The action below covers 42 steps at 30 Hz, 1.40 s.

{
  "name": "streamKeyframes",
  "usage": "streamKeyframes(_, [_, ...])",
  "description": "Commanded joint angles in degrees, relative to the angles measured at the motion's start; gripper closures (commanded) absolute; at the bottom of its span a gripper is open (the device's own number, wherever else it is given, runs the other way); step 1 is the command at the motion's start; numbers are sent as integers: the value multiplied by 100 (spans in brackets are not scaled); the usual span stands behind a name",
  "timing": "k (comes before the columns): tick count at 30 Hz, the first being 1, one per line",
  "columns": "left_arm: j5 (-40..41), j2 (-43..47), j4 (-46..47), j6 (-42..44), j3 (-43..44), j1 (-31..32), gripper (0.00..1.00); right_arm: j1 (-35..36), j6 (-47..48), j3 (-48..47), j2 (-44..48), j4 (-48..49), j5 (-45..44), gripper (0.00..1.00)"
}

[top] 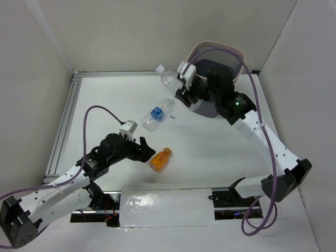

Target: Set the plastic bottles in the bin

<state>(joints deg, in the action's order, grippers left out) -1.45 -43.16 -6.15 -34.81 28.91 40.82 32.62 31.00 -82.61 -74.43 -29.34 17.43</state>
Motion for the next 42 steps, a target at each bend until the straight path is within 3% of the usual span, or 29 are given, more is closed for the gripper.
streamKeyframes(1, [-215, -498, 457, 290, 184, 241, 0, -246, -655, -1603, -639, 711, 251, 93])
streamKeyframes(8, [382, -1291, 457, 572, 554, 760, 0, -985, -1377, -3260, -1582, 825, -362, 92])
streamKeyframes(11, [689, -1599, 510, 624, 607, 962, 0, -1441, -1439, -3350, -1819, 886, -872, 91])
streamKeyframes(14, [883, -1932, 668, 624, 721, 1016, 0, -1994, -1570, -3279, -2031, 825, -952, 82])
streamKeyframes(16, [884, -2117, 720, 676, 783, 1069, 0, -2233, -1571, -3174, -2137, 685, -804, 70])
streamKeyframes(17, [971, -2196, 721, 677, 783, 1069, 0, -2330, -1571, -3174, -2206, 623, -724, 50])
streamKeyframes(18, [1032, -2345, 721, 677, 835, 1121, 0, -2487, -1571, -3122, -2285, 562, -576, 40])
streamKeyframes(19, [1033, -2416, 721, 729, 888, 1121, 0, -2550, -1571, -3121, -2286, 422, -470, 20])
streamKeyframes(22, [1295, -2636, 721, 791, 1002, 1174, 0, -2830, -1571, -3121, -2286, 298, 22, 0])
streamKeyframes(27, [1481, -3022, 721, 852, 1117, 1349, 0, -3024, -1685, -2980, -2066, 175, 892, 0])
streamKeyframes(33, [1604, -3681, 352, 853, 1337, 1526, 7, -3226, -1685, -2762, -1751, -309, 1684, 0])
streamKeyframes(41, [1604, -3867, 141, 906, 1565, 1701, 29, -3579, -1685, -2050, -1241, -362, 2299, 0])
streamKeyframes(42, [1543, -3867, 141, 966, 1565, 1701, 38, -3657, -1685, -1979, -1136, -362, 2352, 0])
